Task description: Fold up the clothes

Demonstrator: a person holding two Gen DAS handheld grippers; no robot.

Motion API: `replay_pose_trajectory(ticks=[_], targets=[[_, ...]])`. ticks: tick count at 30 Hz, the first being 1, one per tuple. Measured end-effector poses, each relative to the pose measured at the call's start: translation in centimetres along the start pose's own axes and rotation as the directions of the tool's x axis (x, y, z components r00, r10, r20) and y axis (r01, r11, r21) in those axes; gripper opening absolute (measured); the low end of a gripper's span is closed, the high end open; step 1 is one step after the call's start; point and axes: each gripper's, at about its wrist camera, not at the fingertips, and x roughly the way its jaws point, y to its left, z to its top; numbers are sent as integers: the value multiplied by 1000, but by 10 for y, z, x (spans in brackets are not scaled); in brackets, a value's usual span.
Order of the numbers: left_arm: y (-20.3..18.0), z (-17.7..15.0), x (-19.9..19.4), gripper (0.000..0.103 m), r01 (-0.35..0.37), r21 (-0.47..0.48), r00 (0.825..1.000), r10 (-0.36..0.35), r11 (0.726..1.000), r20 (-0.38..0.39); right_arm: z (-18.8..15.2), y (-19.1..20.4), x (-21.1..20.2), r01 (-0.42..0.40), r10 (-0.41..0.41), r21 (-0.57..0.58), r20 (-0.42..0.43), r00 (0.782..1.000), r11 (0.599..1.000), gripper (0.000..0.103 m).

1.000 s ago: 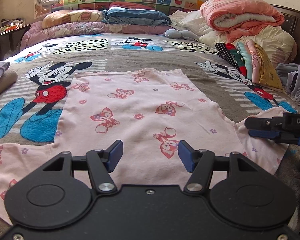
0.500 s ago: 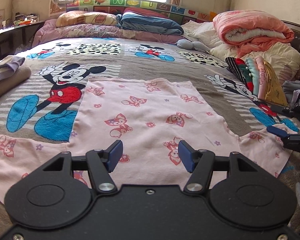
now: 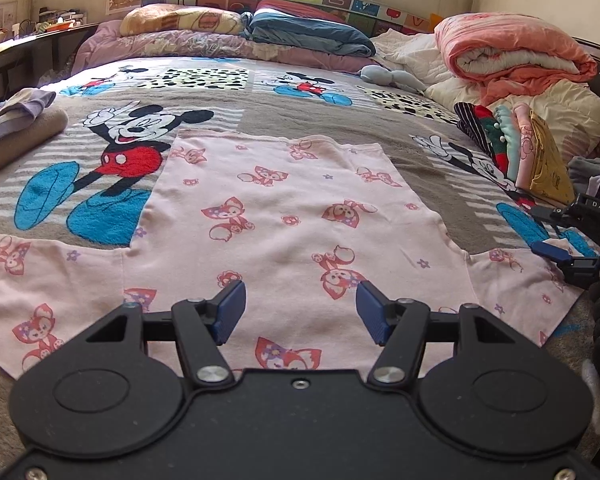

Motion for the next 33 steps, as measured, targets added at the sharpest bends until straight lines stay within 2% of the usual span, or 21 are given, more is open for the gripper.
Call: replay_pose_trajectory(ticks=[2, 4, 5, 6, 12, 15, 16, 17, 20, 22, 25, 27, 28, 31, 33], targets=[[-1, 1, -5, 61, -1, 4, 1000, 1, 1000, 7, 12, -12, -12, 82, -81, -11, 79, 994, 997, 54], [-1, 2, -9, 61, -3, 3, 1000, 3, 1000, 14, 21, -24, -24, 127, -126, 0, 143, 982, 992, 54], [0, 3, -11, 61, -5, 1, 1000, 5, 1000, 19, 26, -29, -29, 149, -149, 9, 177, 973, 989, 61], [0, 4, -13, 61, -7, -1, 1000, 7, 1000, 23, 27, -28, -31, 152, -150, -1, 188, 971, 988, 69], [-5, 14, -9, 61, 6, -10, 999, -6, 1000, 31, 20, -9, -39, 127, -104, -102, 207, 973, 987, 71], [-21, 22, 8, 60, 6, 38, 1000, -6, 999, 7, 6, 21, -36, 2, 20, -203, 106, 994, 979, 71], [-27, 24, 13, 57, 4, 69, 1000, -5, 998, 3, 0, 26, -31, -74, 84, -199, 42, 996, 977, 71], [-34, 28, 21, 48, 9, 96, 1000, -9, 995, -5, -4, 29, -26, -136, 135, -172, -16, 991, 976, 70], [-53, 41, 47, 37, 30, 172, 999, -24, 985, -32, -16, 30, -16, -258, 247, -61, -147, 958, 964, 71], [-65, 47, 67, 34, 53, 217, 997, -41, 975, -62, -24, 30, -11, -319, 311, 0, -230, 922, 948, 66], [-83, 53, 99, 25, 91, 296, 991, -56, 951, -125, -37, 45, -9, -383, 347, -40, -348, 871, 923, 65], [-93, 52, 118, 18, 93, 358, 987, -39, 929, -154, -47, 62, -7, -437, 359, -101, -425, 831, 894, 65], [-97, 52, 126, 18, 89, 384, 986, -28, 919, -162, -48, 64, -7, -442, 359, -105, -435, 826, 891, 63], [-95, 63, 138, 17, 125, 351, 981, -63, 928, -182, -45, 62, -5, -431, 355, -83, -439, 825, 899, 64], [-97, 70, 145, 18, 151, 348, 976, -84, 925, -199, -44, 60, -7, -405, 322, -102, -446, 835, 909, 64]])
